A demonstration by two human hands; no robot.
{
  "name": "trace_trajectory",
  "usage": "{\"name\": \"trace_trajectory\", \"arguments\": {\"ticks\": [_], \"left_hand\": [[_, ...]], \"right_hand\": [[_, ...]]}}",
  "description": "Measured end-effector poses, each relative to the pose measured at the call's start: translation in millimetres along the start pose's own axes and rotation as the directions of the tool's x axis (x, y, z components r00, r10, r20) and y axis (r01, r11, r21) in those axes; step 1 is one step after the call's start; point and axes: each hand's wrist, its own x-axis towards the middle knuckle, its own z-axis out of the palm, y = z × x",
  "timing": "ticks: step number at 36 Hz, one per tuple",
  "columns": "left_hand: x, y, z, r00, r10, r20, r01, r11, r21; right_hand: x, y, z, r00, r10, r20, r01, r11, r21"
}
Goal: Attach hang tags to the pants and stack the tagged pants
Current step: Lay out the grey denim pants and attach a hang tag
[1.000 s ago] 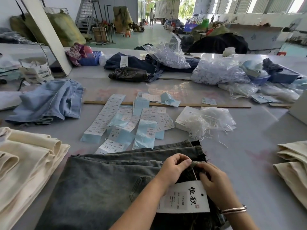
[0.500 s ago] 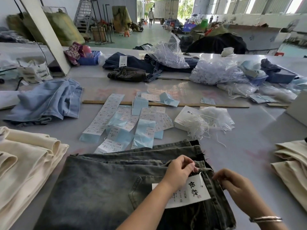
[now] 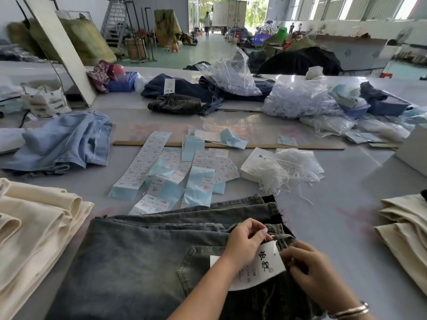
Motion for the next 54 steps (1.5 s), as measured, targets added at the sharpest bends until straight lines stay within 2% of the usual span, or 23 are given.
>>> {"name": "trace_trajectory", "arguments": {"ticks": [2, 4, 7, 9, 11, 16, 26, 29, 32, 35, 38, 40, 42, 46, 48, 50, 52, 54], "left_hand": [[0, 0, -2, 1.0, 0.015, -0.002, -0.015, 1.0, 0.018], [0, 0, -3, 1.0, 0.002, 0.012, -0.001, 0.999, -0.041], [-1, 2, -2, 0.997, -0.069, 0.029, 0.073, 0.982, -0.175], [-2, 5, 0, 0.986, -0.153, 0.06, 0.164, 0.932, -0.322], [-2, 7, 0, 0.977, -0.198, 0.075, 0.212, 0.896, -0.391], [-1, 7, -2, 0.971, -0.221, 0.088, 0.237, 0.872, -0.429], [-5, 6, 1, 0.979, -0.196, 0.049, 0.198, 0.89, -0.411], [-8, 10, -5, 0.983, -0.182, -0.011, 0.161, 0.898, -0.41], [-8, 16, -18, 0.98, -0.176, -0.09, 0.116, 0.882, -0.457], [-5, 24, -32, 0.99, -0.094, -0.109, 0.051, 0.937, -0.346], [1, 34, -44, 0.999, -0.014, -0.044, 0.003, 0.973, -0.232], [5, 40, -51, 0.999, 0.002, 0.04, 0.005, 0.987, -0.16], [8, 44, -53, 0.993, -0.015, 0.115, 0.032, 0.988, -0.152], [9, 38, -59, 0.987, -0.092, 0.128, 0.119, 0.969, -0.218], [11, 35, -70, 0.97, -0.159, 0.186, 0.196, 0.96, -0.199], [14, 33, -82, 0.95, -0.234, 0.208, 0.268, 0.951, -0.154], [17, 32, -89, 0.941, -0.26, 0.216, 0.282, 0.956, -0.075], [18, 33, -90, 0.932, -0.265, 0.246, 0.282, 0.959, -0.036]], "right_hand": [[-2, -5, 6, 0.996, -0.029, -0.082, 0.04, 0.99, 0.132], [0, -9, 12, 0.994, -0.062, -0.088, 0.076, 0.982, 0.172], [4, -15, 23, 0.993, -0.093, -0.077, 0.102, 0.987, 0.123], [8, -18, 32, 0.984, -0.116, -0.136, 0.128, 0.988, 0.083], [11, -21, 38, 0.97, -0.132, -0.206, 0.141, 0.99, 0.028], [16, -27, 43, 0.932, -0.172, -0.32, 0.151, 0.984, -0.09], [24, -36, 44, 0.893, -0.209, -0.399, 0.137, 0.97, -0.202], [28, -35, 37, 0.865, -0.243, -0.438, 0.191, 0.969, -0.159], [33, -36, 24, 0.85, -0.133, -0.51, 0.192, 0.979, 0.065], [39, -36, 15, 0.914, 0.008, -0.406, 0.102, 0.964, 0.247], [46, -34, 9, 0.967, 0.053, -0.247, 0.029, 0.948, 0.317], [52, -35, 7, 0.972, 0.067, -0.225, 0.027, 0.92, 0.392], [59, -38, 9, 0.971, 0.08, -0.224, 0.025, 0.901, 0.432], [66, -39, 13, 0.984, 0.116, -0.132, -0.032, 0.856, 0.516], [67, -35, 13, 0.991, 0.102, -0.082, -0.055, 0.892, 0.448], [69, -30, 13, 0.999, 0.032, 0.017, -0.035, 0.954, 0.297], [70, -32, 11, 0.984, -0.051, 0.169, 0.028, 0.99, 0.136], [73, -33, 10, 0.961, -0.064, 0.267, 0.06, 0.998, 0.024]]}}
